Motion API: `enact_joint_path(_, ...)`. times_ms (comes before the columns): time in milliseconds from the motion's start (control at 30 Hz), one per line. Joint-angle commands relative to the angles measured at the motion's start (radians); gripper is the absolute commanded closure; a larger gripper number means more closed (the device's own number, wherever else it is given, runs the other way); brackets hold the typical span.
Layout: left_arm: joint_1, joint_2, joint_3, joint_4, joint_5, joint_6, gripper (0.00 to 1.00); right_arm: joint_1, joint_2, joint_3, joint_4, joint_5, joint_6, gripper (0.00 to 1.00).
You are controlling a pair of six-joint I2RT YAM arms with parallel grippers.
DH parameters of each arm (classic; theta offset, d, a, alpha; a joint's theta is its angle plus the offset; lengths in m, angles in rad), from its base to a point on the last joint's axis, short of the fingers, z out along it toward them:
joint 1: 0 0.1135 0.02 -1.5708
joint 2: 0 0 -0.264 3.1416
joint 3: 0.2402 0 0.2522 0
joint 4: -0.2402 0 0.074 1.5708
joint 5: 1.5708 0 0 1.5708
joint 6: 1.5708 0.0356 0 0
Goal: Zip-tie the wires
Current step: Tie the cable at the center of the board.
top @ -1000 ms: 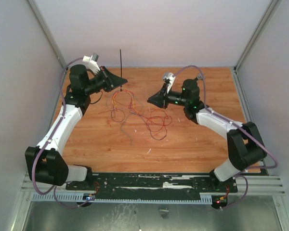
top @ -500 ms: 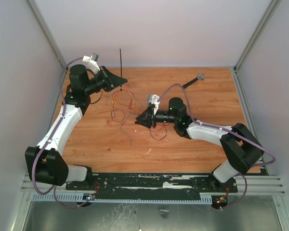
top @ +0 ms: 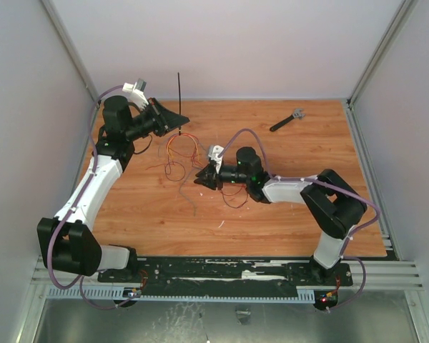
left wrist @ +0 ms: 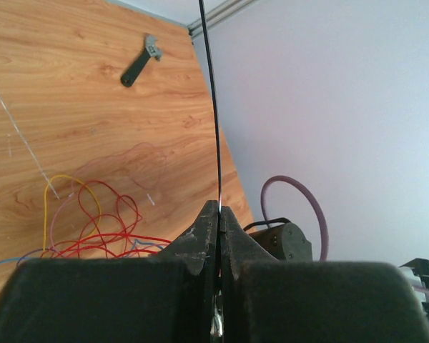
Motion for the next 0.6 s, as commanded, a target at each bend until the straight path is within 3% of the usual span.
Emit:
enact_joint_path(0,0.006,-0.025,0.001,0.037,0.013,-0.005,1.00,0.005,0.024,0.041,0.073,0.085,-0.044,0.72)
enact_joint_path(567,0.006,-0.028,-0.002,0.038,0.014,-0.003,1.00,0.004,0.094,0.131,0.068,0.174,-0.099,0.70)
